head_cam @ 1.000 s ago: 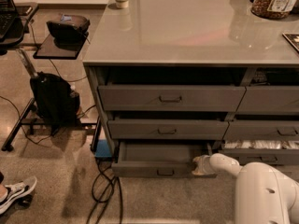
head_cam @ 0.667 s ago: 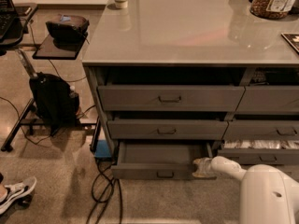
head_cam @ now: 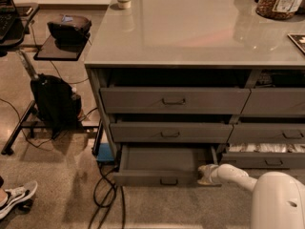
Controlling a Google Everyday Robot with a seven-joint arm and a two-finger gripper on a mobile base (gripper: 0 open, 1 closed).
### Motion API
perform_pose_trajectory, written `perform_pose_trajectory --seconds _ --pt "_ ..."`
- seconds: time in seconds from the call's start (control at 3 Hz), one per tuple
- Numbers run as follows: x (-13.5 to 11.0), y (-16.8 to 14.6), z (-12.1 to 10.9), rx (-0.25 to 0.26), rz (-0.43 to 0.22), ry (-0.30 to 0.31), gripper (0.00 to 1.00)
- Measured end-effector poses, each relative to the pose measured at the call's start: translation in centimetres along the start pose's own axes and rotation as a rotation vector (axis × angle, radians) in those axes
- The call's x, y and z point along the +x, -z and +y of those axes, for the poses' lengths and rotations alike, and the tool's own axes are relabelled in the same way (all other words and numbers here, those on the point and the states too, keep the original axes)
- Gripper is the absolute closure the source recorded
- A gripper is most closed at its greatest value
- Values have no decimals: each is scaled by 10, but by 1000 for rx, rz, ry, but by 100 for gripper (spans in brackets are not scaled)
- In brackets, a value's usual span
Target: Open bottom drawer
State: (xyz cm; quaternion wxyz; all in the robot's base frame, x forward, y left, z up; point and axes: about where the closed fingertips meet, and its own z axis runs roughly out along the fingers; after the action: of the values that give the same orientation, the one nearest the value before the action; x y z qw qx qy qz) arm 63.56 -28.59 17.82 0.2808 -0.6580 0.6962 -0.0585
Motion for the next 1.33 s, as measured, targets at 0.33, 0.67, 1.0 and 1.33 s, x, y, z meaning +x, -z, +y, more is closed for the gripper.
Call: perform_pose_trajectory --seconds 0.33,0.67,1.0,1.33 --pt "2 7 12 7 -3 -3 100" --pt "-2 22 -1 53 -8 39 100" --pt "-2 22 -1 53 -8 39 100" --pt "-8 28 12 43 -21 40 100"
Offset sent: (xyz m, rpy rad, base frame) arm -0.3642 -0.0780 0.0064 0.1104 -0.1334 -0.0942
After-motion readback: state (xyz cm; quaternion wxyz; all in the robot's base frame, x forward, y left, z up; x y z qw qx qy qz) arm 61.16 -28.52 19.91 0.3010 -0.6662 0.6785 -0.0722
